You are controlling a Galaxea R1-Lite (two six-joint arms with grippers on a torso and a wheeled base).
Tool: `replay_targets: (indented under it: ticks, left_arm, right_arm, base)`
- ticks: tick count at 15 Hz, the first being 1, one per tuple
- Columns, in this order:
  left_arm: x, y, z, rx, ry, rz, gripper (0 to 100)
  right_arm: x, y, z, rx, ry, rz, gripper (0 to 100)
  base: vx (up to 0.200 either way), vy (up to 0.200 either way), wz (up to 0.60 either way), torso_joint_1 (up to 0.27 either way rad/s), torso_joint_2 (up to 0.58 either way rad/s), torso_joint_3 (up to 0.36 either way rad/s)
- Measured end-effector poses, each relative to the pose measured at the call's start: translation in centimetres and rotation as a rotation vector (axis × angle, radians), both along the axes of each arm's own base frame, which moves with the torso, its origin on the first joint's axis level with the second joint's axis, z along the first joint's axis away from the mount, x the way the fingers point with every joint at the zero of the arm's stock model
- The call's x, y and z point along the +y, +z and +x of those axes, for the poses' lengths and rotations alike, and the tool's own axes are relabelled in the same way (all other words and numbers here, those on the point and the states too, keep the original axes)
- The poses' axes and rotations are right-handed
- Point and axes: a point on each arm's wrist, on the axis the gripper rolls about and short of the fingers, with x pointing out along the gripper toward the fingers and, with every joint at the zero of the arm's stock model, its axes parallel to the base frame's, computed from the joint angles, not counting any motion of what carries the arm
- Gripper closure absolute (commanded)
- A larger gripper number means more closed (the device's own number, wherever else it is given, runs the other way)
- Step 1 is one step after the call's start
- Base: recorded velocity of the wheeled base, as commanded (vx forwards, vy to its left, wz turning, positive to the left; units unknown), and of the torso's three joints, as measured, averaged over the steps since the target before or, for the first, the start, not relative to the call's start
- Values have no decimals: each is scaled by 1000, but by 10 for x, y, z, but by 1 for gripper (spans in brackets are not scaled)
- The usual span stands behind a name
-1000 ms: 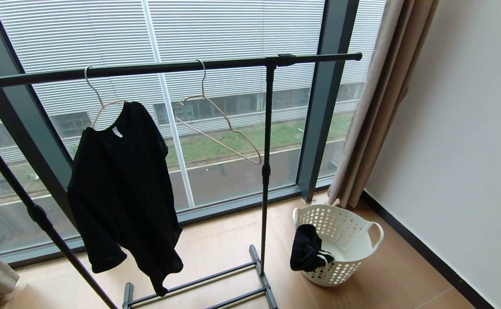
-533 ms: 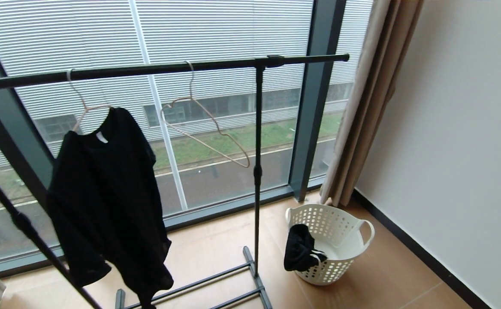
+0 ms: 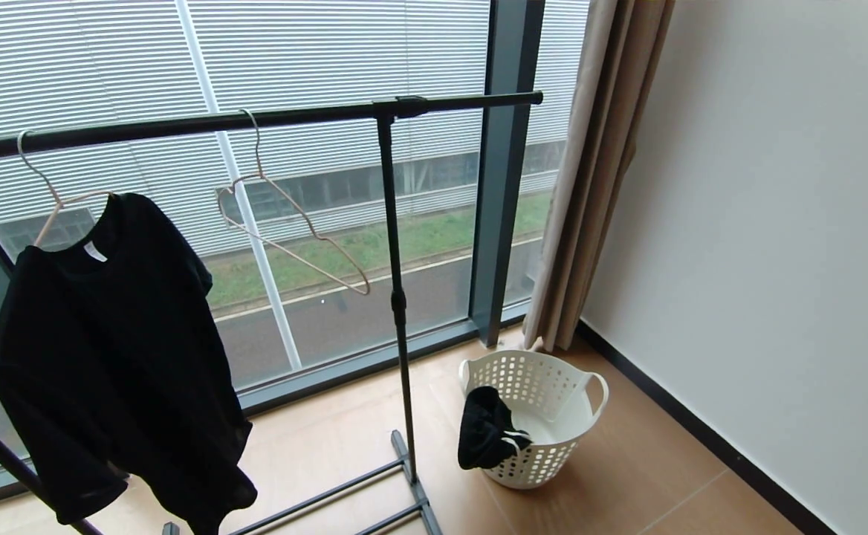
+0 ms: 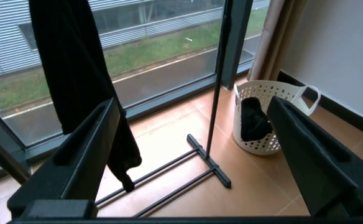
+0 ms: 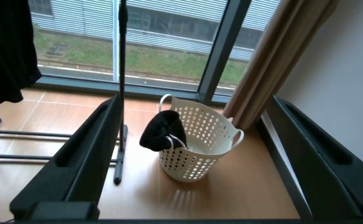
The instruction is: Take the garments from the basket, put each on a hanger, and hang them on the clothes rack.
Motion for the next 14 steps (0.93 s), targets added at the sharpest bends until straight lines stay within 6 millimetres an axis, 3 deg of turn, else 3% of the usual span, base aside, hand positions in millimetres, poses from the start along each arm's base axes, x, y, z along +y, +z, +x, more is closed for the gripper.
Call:
replay_targets:
  ticks: [1, 7, 12, 14]
  left_arm:
    - [0, 0, 0, -1, 0, 0, 0]
    - [0, 0, 0, 1, -1, 0, 0]
    - [0, 0, 0, 0, -1, 0, 0]
    - [0, 0, 0, -1, 0, 0, 0]
  right_arm:
    - [0, 0, 0, 1, 0, 0, 0]
    - [0, 0, 0, 0, 0, -1, 0]
    - [0, 0, 0, -1, -1, -2, 0]
    - [0, 0, 0, 0, 0, -1, 0]
  base:
    - [0, 0, 0, 0, 0, 0]
    - [200, 0, 0, 5, 6, 4]
    - [0, 0, 0, 0, 0, 0]
    - [0, 0, 0, -142, 349, 205]
